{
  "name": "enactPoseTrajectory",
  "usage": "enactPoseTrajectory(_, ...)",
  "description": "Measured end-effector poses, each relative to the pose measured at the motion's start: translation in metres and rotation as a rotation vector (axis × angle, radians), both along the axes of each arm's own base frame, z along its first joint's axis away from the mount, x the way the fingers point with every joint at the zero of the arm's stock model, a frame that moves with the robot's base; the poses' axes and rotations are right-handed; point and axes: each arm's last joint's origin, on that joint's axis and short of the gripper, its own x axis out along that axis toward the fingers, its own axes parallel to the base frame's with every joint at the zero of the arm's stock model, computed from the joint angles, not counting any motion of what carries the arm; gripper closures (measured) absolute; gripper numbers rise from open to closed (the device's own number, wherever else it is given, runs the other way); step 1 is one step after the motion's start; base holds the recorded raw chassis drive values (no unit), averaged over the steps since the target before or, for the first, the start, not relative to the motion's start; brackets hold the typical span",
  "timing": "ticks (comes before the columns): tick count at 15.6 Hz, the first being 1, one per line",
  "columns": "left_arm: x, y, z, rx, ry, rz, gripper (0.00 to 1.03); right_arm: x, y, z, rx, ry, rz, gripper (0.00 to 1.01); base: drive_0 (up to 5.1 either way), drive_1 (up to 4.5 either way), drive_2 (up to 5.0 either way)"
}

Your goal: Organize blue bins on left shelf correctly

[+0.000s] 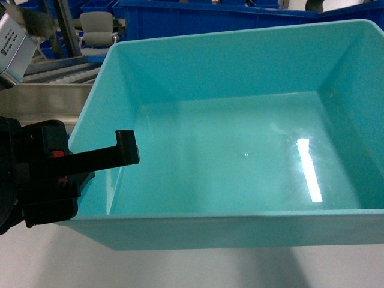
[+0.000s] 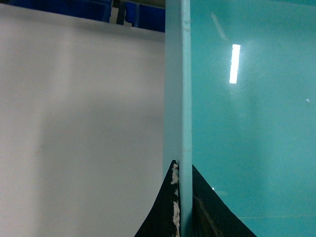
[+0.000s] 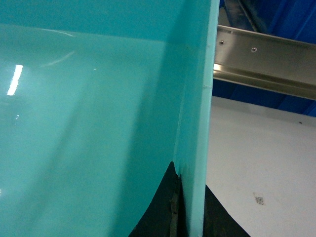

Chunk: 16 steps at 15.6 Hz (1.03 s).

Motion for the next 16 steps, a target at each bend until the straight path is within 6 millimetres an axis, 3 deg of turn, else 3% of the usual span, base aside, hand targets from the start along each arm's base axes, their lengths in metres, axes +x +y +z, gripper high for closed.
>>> enactPoseTrajectory(7,-0.0001,0.0,0.0,0.0,0.0,-0.001,1.01,-0.0001,0.0,-0.0002,0.0,0.001,0.0,0.99,-4.4,0.32,4.1)
enactPoseTrajectory(16,-0.0001,0.0,0.0,0.0,0.0,0.0,1.01,-0.0001,0.0001,-0.0002,0.0,0.001,0.001,0.99,-4.9,2.21,2.9)
